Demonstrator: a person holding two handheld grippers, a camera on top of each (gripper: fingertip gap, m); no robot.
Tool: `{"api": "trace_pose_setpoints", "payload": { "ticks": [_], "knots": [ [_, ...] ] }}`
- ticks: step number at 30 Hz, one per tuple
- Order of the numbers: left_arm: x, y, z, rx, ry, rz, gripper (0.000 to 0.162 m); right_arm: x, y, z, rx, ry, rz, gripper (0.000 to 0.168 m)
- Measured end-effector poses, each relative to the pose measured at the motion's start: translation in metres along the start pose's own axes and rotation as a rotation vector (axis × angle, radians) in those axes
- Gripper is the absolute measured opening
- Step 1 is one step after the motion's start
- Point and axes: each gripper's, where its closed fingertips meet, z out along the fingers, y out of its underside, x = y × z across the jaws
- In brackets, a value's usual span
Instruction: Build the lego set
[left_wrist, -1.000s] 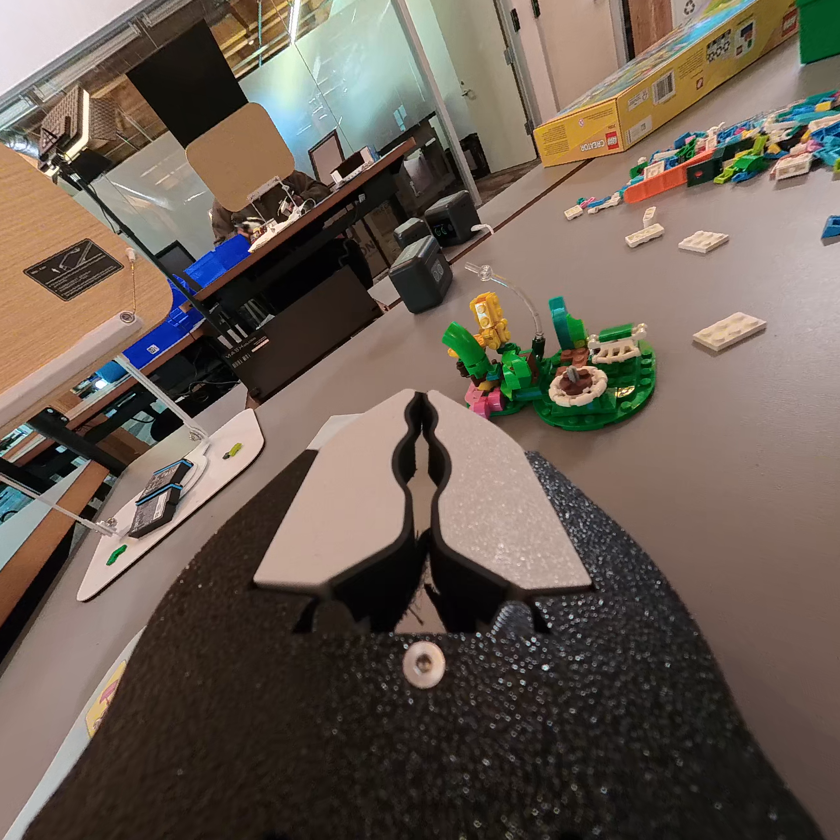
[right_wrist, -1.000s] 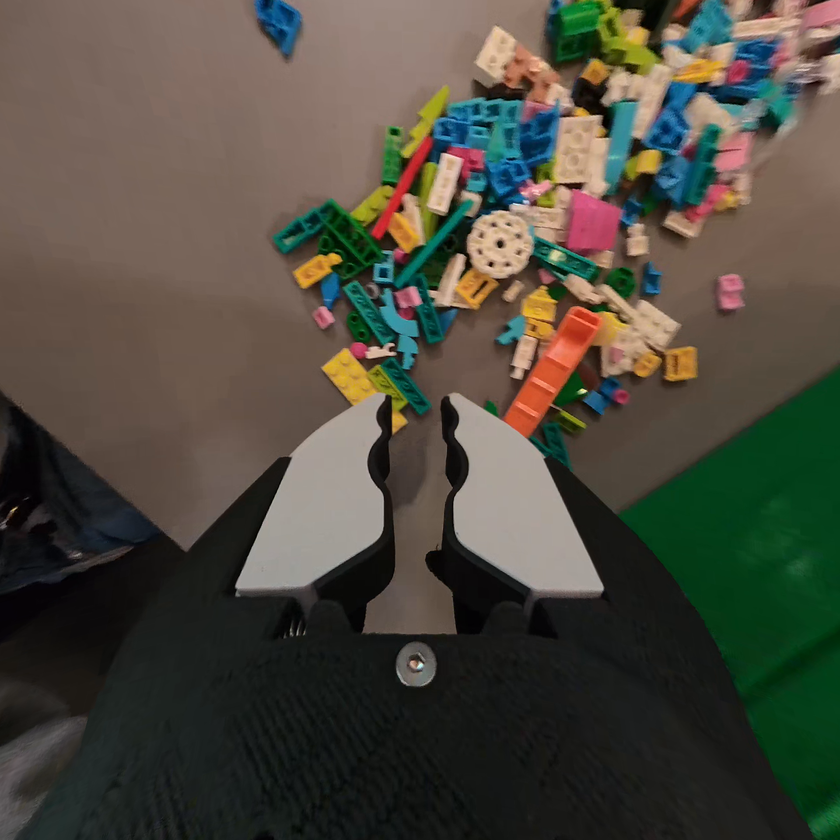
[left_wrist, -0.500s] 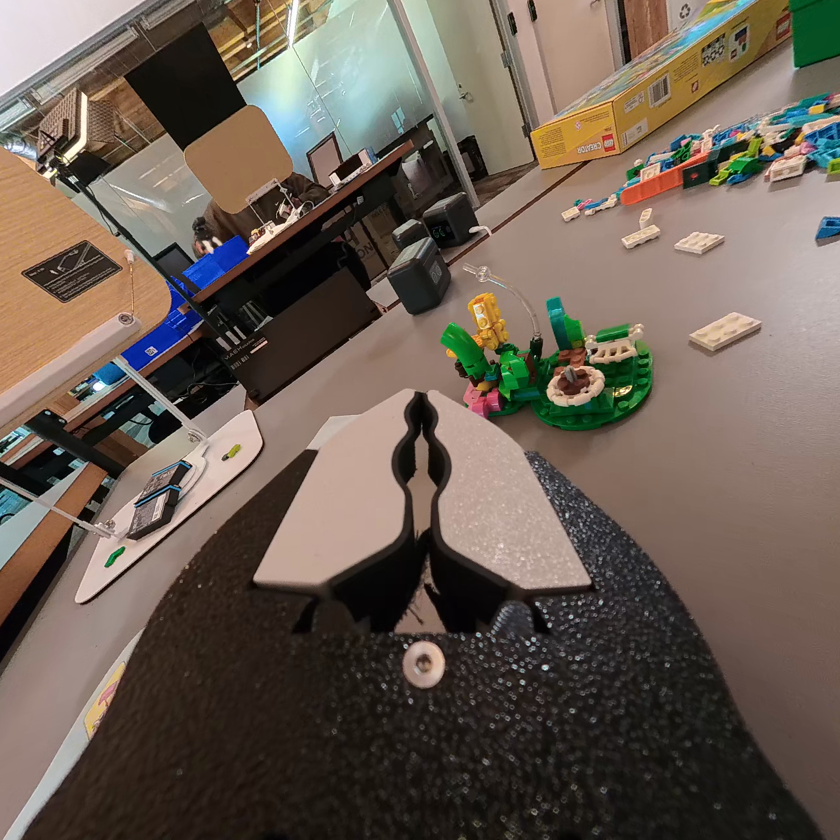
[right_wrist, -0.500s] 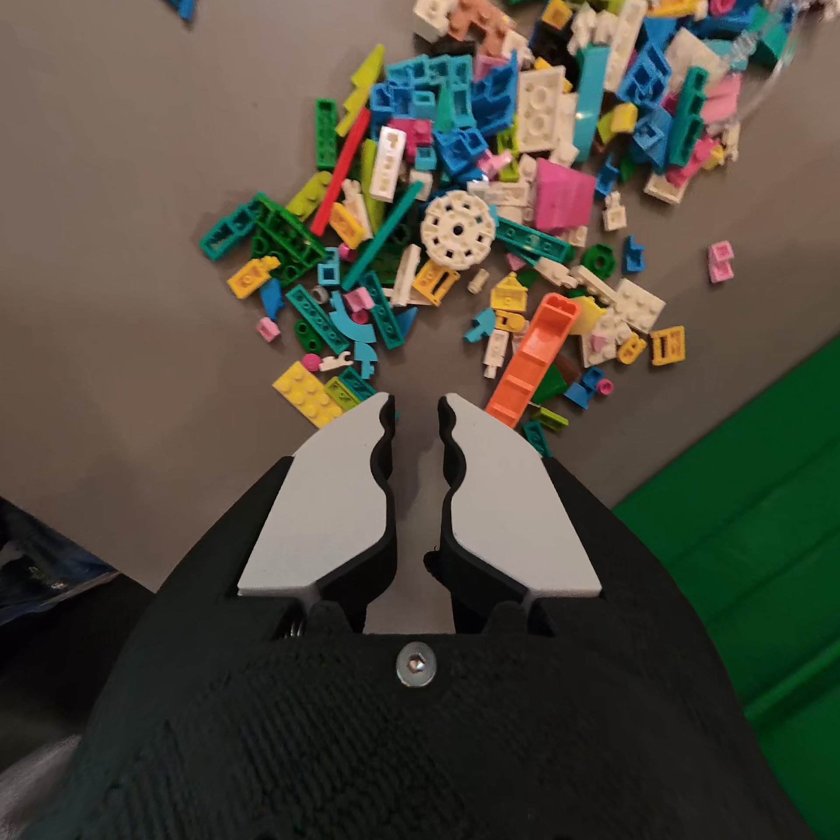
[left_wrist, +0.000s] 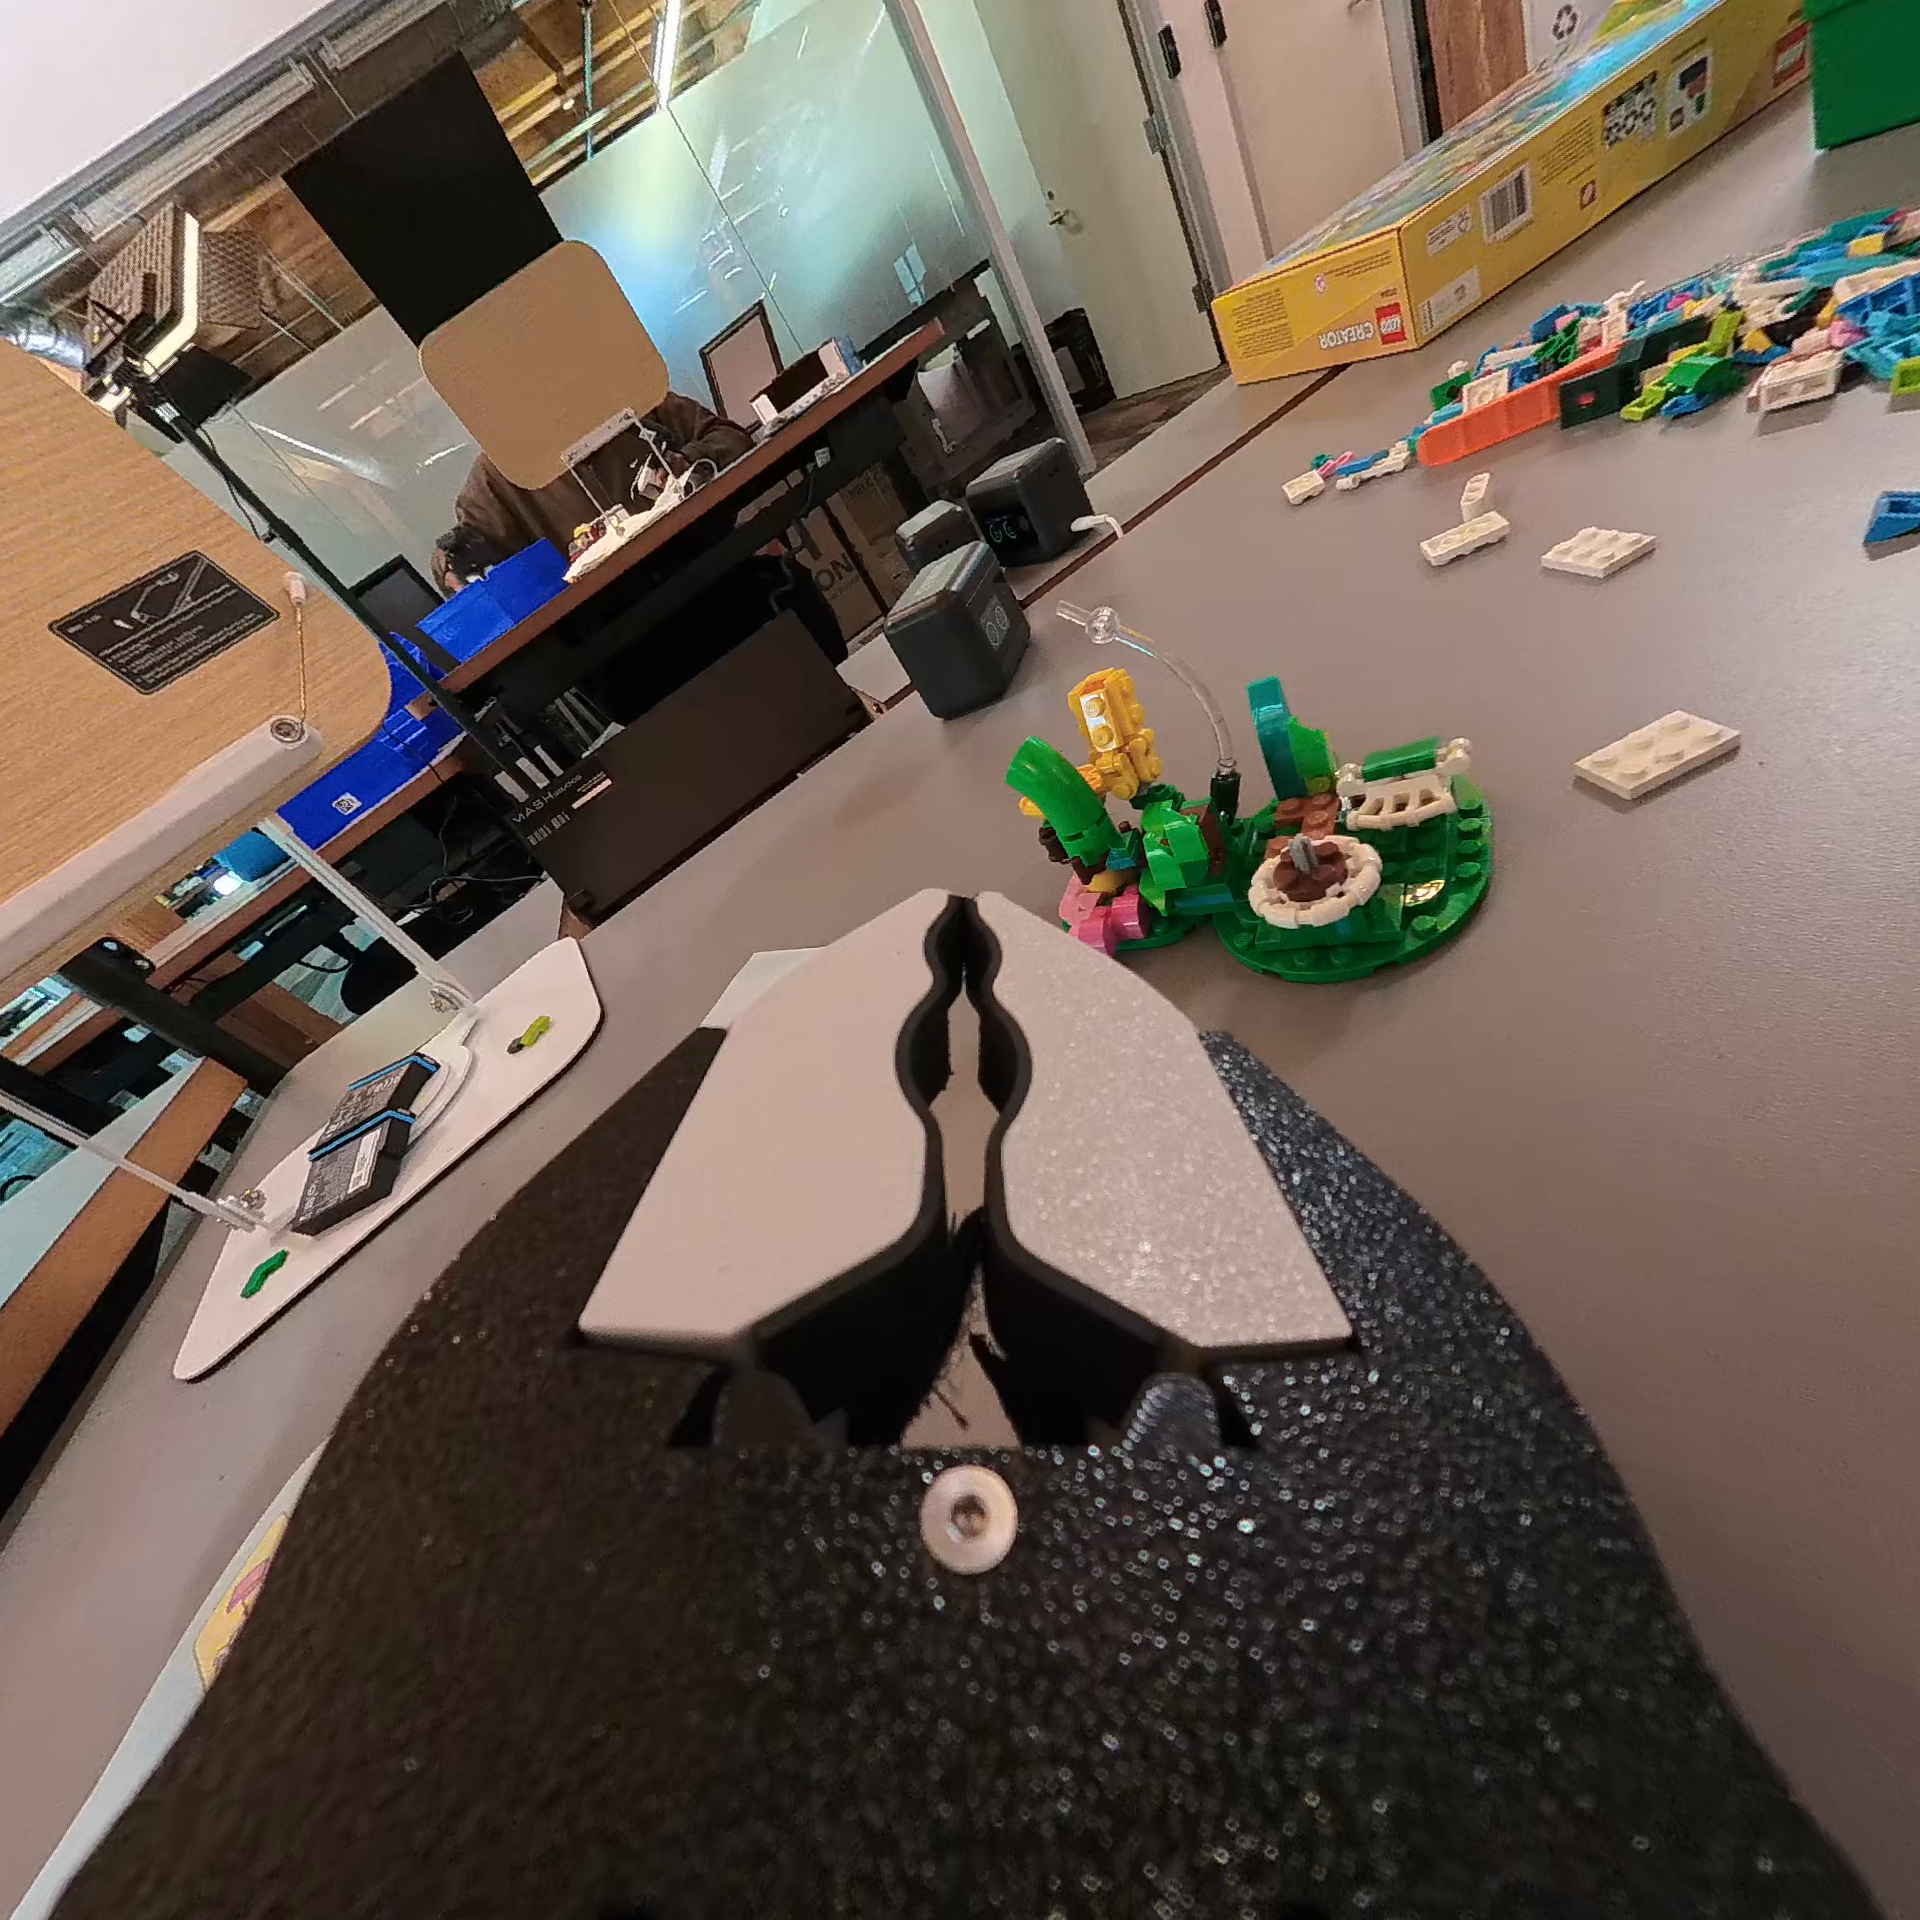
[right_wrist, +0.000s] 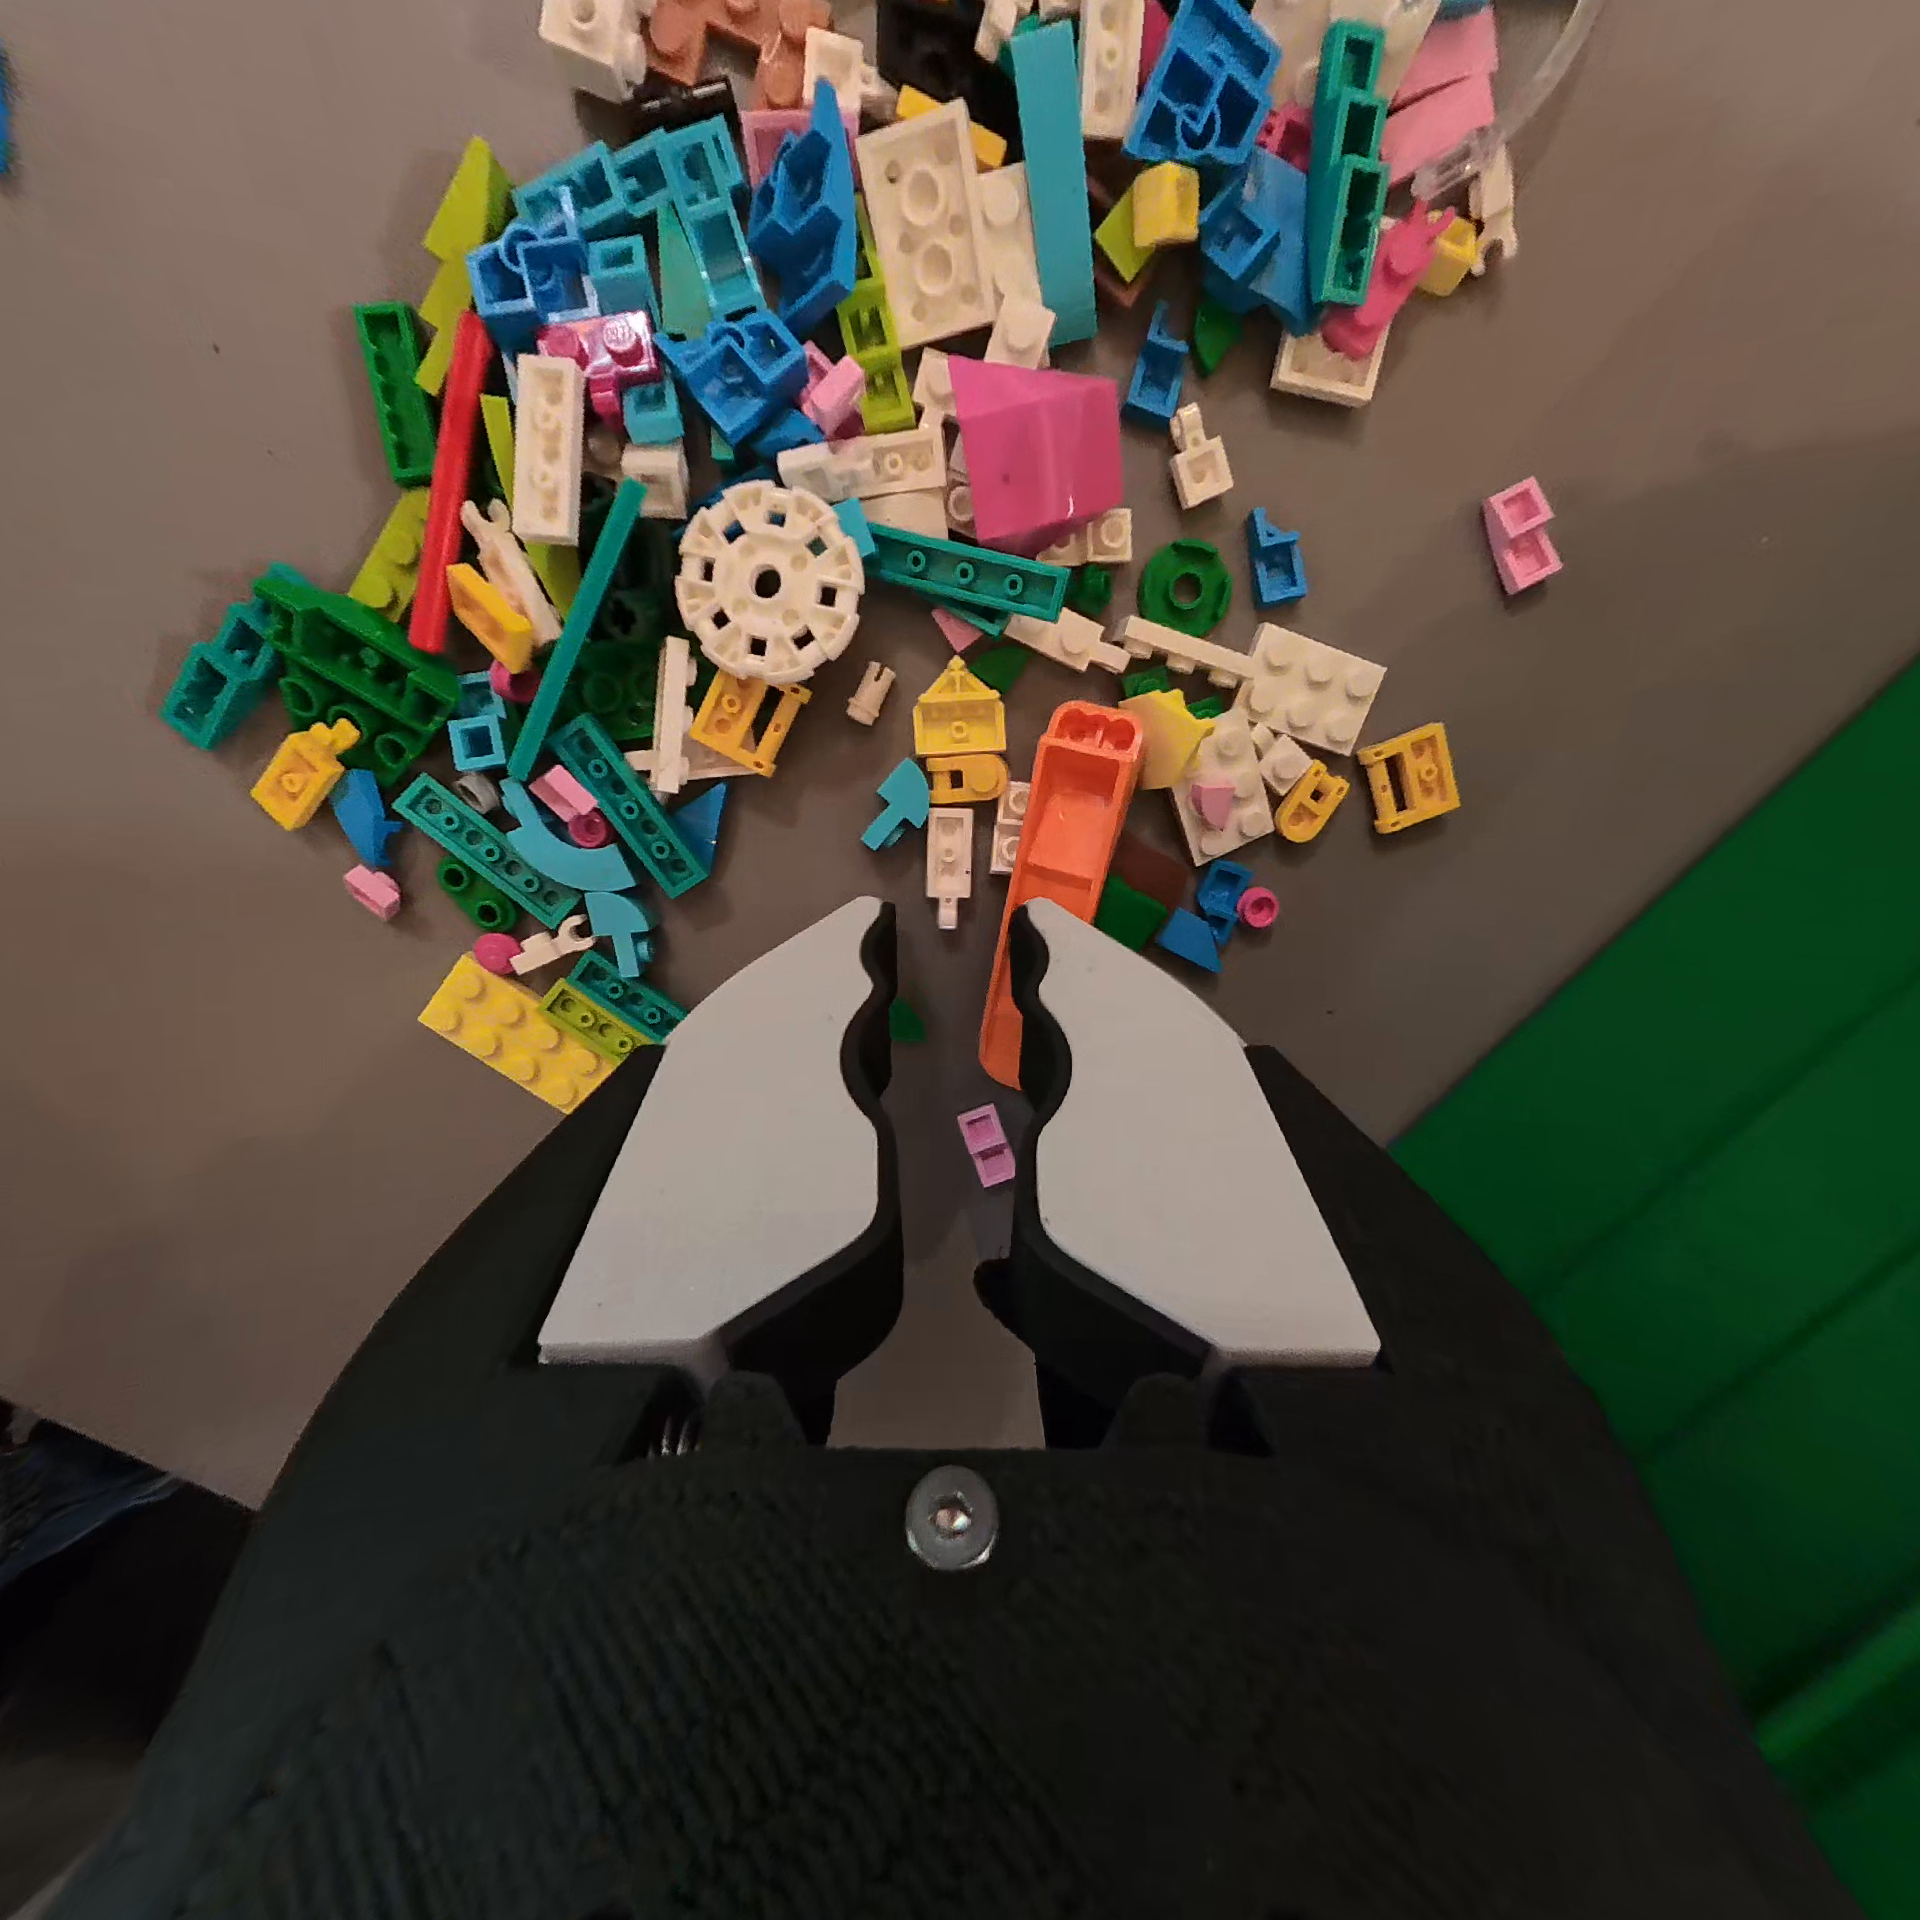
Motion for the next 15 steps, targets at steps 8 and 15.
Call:
{"api": "trace_pose_setpoints", "payload": {
  "ticks": [8, 15],
  "knots": [
    [0.0002, -0.0002, -0.0002, 0.002, 0.0, 0.0, 0.0, -0.0041, -0.0037, 0.0011, 0.006, 0.008, -0.006, 0.018],
    [0.0007, -0.0004, -0.0002, 0.003, 0.001, 0.0, 0.0, 0.0015, -0.0071, 0.0044, -0.025, 0.102, -0.014, 0.014]
  ]
}}
